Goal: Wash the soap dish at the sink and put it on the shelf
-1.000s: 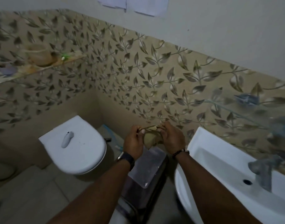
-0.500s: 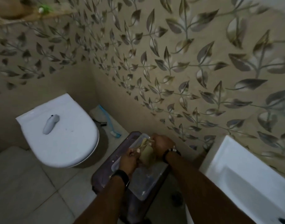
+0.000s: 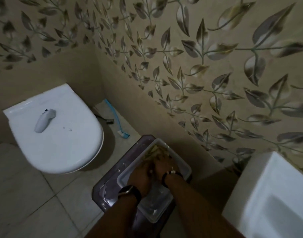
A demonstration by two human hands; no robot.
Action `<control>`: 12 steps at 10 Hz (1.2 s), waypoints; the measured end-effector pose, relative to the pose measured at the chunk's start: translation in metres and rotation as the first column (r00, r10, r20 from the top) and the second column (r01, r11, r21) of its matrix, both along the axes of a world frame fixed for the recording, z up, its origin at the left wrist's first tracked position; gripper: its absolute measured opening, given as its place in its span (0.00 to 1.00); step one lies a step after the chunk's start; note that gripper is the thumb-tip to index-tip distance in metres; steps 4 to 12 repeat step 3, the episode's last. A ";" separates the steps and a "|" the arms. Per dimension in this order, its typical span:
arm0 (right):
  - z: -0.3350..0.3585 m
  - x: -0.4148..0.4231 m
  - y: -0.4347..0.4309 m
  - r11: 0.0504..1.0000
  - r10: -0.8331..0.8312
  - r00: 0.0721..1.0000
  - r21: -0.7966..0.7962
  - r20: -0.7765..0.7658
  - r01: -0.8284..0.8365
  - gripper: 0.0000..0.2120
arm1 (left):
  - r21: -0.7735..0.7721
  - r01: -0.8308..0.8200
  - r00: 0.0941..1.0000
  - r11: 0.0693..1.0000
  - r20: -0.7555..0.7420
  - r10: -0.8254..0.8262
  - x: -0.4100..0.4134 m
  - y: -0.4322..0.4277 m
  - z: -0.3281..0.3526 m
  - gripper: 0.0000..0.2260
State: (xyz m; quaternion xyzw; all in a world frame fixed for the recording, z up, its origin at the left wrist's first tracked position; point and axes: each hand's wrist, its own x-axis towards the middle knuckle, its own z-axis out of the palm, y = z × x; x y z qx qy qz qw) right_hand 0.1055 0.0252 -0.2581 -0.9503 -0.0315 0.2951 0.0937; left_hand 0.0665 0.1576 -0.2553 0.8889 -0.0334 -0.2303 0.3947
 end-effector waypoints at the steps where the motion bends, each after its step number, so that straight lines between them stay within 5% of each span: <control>1: -0.012 -0.006 0.000 0.999 0.004 1.000 -0.048 -0.028 -0.005 0.23 | 0.020 0.107 0.994 0.994 -0.039 -0.106 0.004 -0.002 -0.015 0.21; 3: 0.003 -0.003 0.000 1.000 -0.014 0.998 0.003 -0.056 0.014 0.23 | -0.114 0.022 0.999 0.993 0.028 -0.019 -0.002 0.004 -0.009 0.18; 12: 0.003 -0.003 0.000 1.000 -0.014 0.998 0.003 -0.056 0.014 0.23 | -0.114 0.022 0.999 0.993 0.028 -0.019 -0.002 0.004 -0.009 0.18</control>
